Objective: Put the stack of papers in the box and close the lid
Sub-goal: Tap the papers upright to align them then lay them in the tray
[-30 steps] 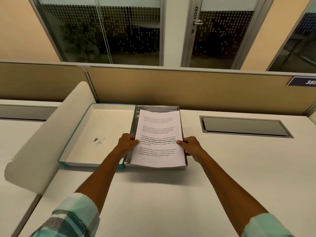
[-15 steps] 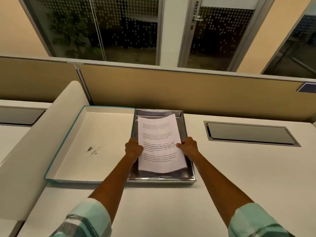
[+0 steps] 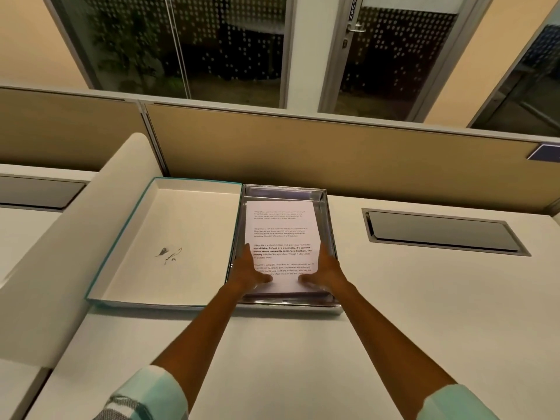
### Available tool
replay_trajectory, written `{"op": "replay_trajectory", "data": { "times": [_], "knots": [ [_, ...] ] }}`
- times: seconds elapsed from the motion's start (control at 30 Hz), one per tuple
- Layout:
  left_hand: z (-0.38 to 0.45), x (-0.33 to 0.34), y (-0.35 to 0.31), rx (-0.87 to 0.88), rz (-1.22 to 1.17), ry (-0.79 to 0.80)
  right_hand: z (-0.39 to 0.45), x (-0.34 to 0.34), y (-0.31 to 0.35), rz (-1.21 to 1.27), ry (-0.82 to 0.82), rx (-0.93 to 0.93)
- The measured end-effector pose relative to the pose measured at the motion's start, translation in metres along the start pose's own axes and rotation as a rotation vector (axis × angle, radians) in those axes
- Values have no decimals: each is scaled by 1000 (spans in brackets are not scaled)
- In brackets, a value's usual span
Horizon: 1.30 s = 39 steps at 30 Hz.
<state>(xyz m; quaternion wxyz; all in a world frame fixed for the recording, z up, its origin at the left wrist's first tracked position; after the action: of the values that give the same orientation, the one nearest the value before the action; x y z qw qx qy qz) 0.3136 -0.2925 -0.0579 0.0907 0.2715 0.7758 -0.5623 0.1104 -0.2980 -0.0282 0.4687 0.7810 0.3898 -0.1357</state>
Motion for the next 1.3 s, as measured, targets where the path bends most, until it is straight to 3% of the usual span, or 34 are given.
{"op": "replay_trajectory", "data": {
  "times": [0.17,0.27,0.43,0.8,1.0,1.07,1.3],
  "knots": [
    [-12,5,10,-13,179,84,-9,14,-10,-133,109,-9],
    [-13,7,15,-87,284,130,-5,18,-17,-172,145,77],
    [-13,12,14,-133,447,104,-5,21,-13,129,-41,162],
    [-11,14,18,-151,553,-11,-3,32,-15,296,-80,227],
    [-12,17,18,-164,588,-24,-1,33,-21,-28,-72,217],
    [-11,18,17,-172,587,-27,5,34,-26,-135,-161,180],
    [-6,20,19,-205,473,-28,-3,33,-26,-132,-261,169]
  ]
}}
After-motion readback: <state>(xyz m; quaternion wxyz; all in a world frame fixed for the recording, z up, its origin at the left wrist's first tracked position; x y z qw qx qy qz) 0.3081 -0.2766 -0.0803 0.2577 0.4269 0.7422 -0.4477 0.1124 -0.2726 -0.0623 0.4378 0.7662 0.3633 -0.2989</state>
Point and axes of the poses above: each hand's wrist, its own z-axis towards the middle knuckle, its own x-axis out of the palm, y = z × x, the point moved 3 cm from there along z, towards the middle knuckle, and after that the axes turned 13 degrees about y, right-handed, at the moved point
